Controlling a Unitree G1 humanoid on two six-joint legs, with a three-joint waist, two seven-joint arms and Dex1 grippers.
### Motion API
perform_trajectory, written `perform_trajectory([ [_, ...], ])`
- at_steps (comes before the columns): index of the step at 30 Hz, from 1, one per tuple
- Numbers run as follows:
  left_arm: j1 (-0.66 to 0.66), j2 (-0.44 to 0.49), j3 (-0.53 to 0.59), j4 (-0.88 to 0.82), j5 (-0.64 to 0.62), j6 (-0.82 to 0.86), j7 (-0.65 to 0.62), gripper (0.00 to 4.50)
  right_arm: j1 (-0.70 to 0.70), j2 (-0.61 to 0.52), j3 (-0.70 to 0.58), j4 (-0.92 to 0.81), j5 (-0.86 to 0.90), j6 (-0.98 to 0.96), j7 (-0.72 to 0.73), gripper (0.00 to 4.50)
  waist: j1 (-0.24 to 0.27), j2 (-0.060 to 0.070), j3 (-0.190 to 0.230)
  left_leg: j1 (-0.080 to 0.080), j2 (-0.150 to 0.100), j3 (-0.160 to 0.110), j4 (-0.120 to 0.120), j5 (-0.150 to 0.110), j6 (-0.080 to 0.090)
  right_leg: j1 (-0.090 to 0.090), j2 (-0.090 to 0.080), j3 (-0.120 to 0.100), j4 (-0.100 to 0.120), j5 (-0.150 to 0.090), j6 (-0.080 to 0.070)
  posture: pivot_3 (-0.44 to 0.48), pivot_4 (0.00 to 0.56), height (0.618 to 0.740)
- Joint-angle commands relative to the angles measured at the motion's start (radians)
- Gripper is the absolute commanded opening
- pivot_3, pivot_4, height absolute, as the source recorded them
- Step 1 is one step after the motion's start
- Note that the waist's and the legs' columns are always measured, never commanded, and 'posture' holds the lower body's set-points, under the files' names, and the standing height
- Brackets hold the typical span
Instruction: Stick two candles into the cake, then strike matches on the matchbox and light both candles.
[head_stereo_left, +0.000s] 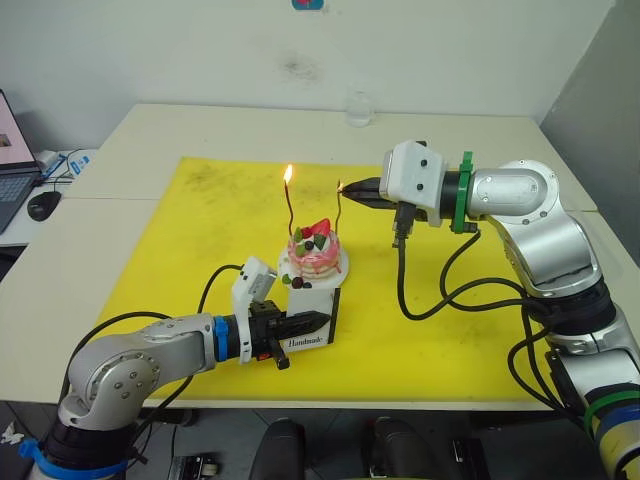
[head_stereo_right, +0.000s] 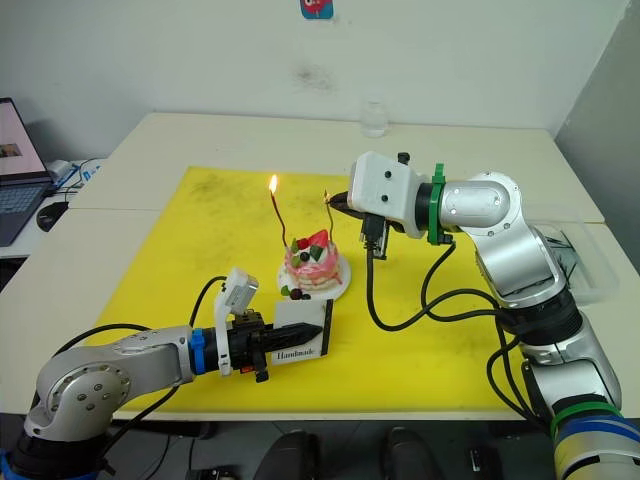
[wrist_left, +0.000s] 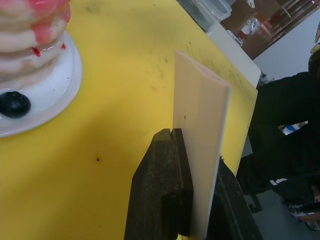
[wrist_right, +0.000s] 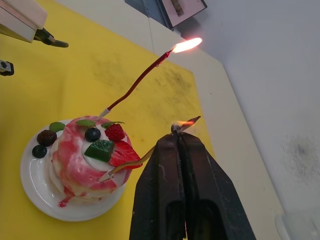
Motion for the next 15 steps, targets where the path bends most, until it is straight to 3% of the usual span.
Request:
perform_trajectory([
  [1,-0.011,-0.006,0.001,-0.020,-0.006,-0.005,-0.013,0.00,-0.018,0.000,-0.029,-0.037,0.012,0.003,-0.013,0.03,0.000,0.000,0.000,0.000,0.000,0.000,0.000,0.000,0.000,0.000,0.000,0.000,0.000,0.000,0.000,0.000,0.150,0.729],
  [15,-0.010,-0.009,-0.001,-0.020,-0.002,-0.006,-0.014,0.00,-0.027,-0.001,-0.032,-0.047,0.020,0.016,-0.012,0.03,0.000,0.000,0.000,0.000,0.000,0.000,0.000,0.000,0.000,0.000,0.000,0.000,0.000,0.000,0.000,0.000,0.150,0.729],
])
